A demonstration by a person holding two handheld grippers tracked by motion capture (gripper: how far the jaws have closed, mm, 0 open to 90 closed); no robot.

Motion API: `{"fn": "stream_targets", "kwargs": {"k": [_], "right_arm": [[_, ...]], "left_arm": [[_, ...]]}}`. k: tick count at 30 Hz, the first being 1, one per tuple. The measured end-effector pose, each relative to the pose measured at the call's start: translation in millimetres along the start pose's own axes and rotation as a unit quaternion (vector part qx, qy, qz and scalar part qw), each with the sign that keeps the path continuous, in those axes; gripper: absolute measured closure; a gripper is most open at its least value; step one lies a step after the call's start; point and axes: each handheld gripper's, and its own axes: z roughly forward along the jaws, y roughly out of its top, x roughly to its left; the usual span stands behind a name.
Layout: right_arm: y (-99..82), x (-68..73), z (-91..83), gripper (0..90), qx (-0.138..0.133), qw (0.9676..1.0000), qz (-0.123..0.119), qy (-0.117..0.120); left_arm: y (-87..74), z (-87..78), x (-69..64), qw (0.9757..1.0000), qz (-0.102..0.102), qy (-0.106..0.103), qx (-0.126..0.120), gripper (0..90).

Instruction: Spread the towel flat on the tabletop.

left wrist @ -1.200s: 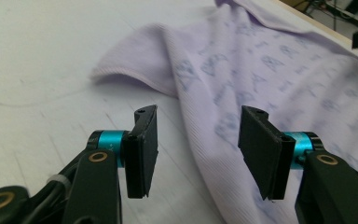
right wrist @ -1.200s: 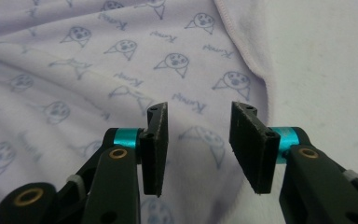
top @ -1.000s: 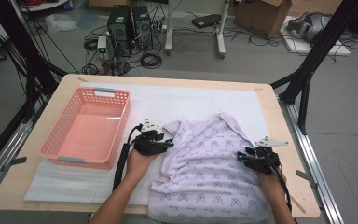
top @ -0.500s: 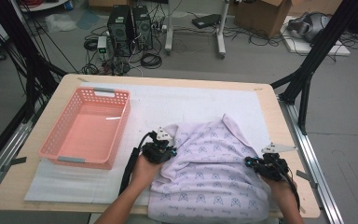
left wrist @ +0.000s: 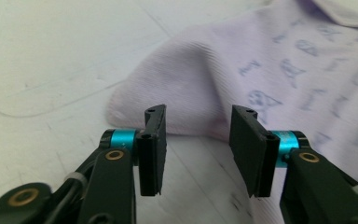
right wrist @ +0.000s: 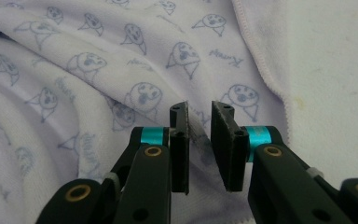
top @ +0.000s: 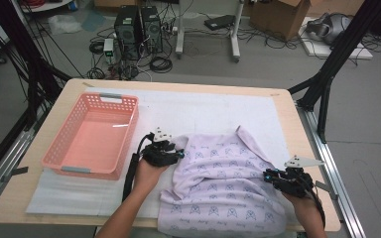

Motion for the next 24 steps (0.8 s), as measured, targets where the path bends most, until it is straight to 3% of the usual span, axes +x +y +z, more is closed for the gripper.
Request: {"fn": "stream_targets", "kwargs": {"k": [3, 7, 9, 12, 14, 15, 17, 19, 21, 24], "right_arm": [[-0.9, -1.6, 1.1, 76.6, -0.001, 1.0000, 0.003, 0.000], [-1.3, -1.5, 1.3, 76.1, 0.000, 1.0000, 0.003, -0.001], [-1.6, -1.8, 1.6, 76.0, 0.000, 1.0000, 0.003, -0.001], [-1.5, -1.2, 2.0, 76.0, 0.002, 1.0000, 0.002, -0.002], [-1.0, 0.0, 2.8, 76.0, 0.000, 1.0000, -0.001, -0.004], [-0.6, 0.4, 2.9, 76.0, -0.001, 1.0000, -0.002, -0.005], [0.5, 1.1, 3.1, 74.5, -0.006, 0.9999, -0.001, -0.010], [2.4, 0.4, 5.4, 63.5, -0.012, 0.9998, 0.005, -0.017], [7.1, -1.4, 12.7, 61.3, -0.018, 0.9992, 0.010, -0.034], [17.0, 1.1, 29.0, 60.9, -0.014, 0.9984, -0.013, -0.053]], "left_arm": [[5.1, 13.9, 1.4, 0.9997, -0.010, 0.005, 0.020, 67.0], [9.6, 28.8, -8.5, 0.9996, -0.009, 0.001, 0.026, 63.1], [11.0, 34.3, -15.7, 0.9997, -0.004, 0.005, 0.023, 56.1], [10.5, 38.6, -25.4, 0.9992, 0.022, 0.026, 0.020, 59.8], [10.3, 36.6, -27.1, 0.9979, 0.043, 0.042, 0.027, 77.4], [10.4, 34.5, -25.8, 0.9982, 0.036, 0.035, 0.032, 86.8], [8.7, 27.7, -22.2, 0.9980, 0.038, 0.028, 0.042, 89.4], [3.6, 18.4, -17.6, 0.9981, 0.041, 0.024, 0.038, 89.4], [0.1, 8.1, -13.4, 0.9976, 0.047, 0.024, 0.045, 89.4], [-7.1, -4.8, -8.3, 0.9973, 0.049, 0.022, 0.050, 89.7]]}}
